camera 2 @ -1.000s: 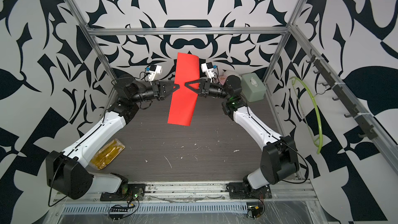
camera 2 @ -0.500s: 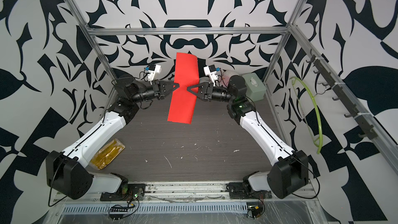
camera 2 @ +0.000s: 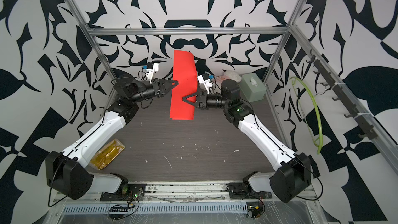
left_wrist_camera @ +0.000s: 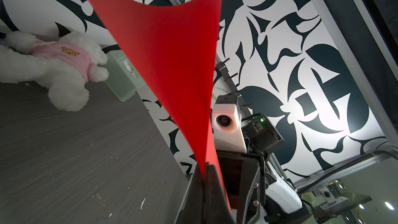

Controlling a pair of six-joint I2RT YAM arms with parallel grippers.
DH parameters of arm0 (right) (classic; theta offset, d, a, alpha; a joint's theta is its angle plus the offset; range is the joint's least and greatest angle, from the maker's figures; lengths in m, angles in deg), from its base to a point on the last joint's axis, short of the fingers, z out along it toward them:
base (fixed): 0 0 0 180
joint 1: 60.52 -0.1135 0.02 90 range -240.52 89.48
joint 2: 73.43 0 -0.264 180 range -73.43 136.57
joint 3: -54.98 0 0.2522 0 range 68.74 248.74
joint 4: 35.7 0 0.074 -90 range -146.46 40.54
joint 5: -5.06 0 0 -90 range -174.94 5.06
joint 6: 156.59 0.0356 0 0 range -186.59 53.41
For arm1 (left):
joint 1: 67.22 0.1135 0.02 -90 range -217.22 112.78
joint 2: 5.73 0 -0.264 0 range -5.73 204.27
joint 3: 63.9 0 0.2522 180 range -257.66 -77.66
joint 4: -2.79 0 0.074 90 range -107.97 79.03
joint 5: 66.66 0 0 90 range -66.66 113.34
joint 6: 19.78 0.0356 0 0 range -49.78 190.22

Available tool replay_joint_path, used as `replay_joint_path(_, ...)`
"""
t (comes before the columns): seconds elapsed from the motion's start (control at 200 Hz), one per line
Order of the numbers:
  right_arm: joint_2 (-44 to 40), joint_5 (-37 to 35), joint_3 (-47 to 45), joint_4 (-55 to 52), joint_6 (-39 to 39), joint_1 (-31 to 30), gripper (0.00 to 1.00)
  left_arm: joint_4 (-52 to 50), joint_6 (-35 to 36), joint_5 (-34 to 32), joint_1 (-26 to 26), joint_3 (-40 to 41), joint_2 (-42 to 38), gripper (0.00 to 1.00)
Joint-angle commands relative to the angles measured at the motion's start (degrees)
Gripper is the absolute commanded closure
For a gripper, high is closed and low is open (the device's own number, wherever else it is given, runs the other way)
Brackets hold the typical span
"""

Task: Fold the rectangular paper in half along the long edge
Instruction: Fold the paper.

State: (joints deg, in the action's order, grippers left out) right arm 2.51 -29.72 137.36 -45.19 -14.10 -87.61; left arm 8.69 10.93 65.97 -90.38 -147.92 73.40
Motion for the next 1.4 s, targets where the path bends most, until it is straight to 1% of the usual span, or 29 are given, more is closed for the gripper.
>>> replay_joint_path(0.0, -0.56, -1.33, 3.04, -4.77, -5.08, -0.59, 0.55, -1.2, 3.88, -2.28, -0.21, -0.73, -2.56, 1.0)
replay_joint_path(0.115, -0.55, -1.77, 4.57, -7.3, -6.79, -0.59, 0.55, -4.63, 7.78, -5.52, -1.22, -0.25, -4.35, 1.0)
replay_joint_path(0.225, -0.32, -2.01, 5.03, -6.63, -6.49, -0.59, 0.55, -5.48, 9.31, -7.37, -2.1, 0.45, -5.12, 1.0)
replay_joint_path(0.325, 0.17, -1.93, 4.99, -5.51, -5.65, -0.73, 0.55, -6.05, 10.16, -8.07, -2.59, 0.59, -5.28, 1.0)
replay_joint_path(0.46, 0.17, -2.01, 4.75, -5.06, -5.56, -0.86, 0.59, -6.23, 10.41, -8.0, -2.77, 0.76, -5.3, 1.0)
replay_joint_path(0.5, 0.17, -1.77, 4.71, -5.0, -5.46, -0.85, 0.61, -6.26, 10.46, -8.13, -2.77, 0.75, -5.38, 1.0)
replay_joint_path(0.715, -0.05, -0.23, 5.25, -6.26, -6.1, -0.95, 0.77, -6.28, 10.89, -8.6, -2.77, 0.87, -5.3, 1.0)
replay_joint_path(0.905, -0.62, 0.41, 6.22, -8.74, -7.58, -0.94, 0.85, -6.57, 11.02, -8.77, -2.77, 0.33, -5.04, 1.0)
replay_joint_path(1.14, -0.62, 0.39, 6.26, -9.3, -8.09, -0.95, 0.89, -6.72, 10.92, -8.07, -2.77, -0.25, -4.63, 1.0)
replay_joint_path(1.19, -0.62, 0.32, 6.26, -9.37, -8.1, -0.93, 0.87, -6.81, 10.77, -7.92, -2.77, -0.38, -4.52, 1.0)
replay_joint_path(1.275, -0.53, 0.32, 6.09, -9.47, -8.22, -0.9, 0.81, -6.73, 10.66, -7.74, -2.77, -0.49, -4.42, 1.0)
replay_joint_path(1.395, -0.8, 0.56, 5.73, -9.46, -8.51, -0.93, 0.8, -6.74, 10.61, -7.51, -2.77, -0.4, -4.27, 1.0)
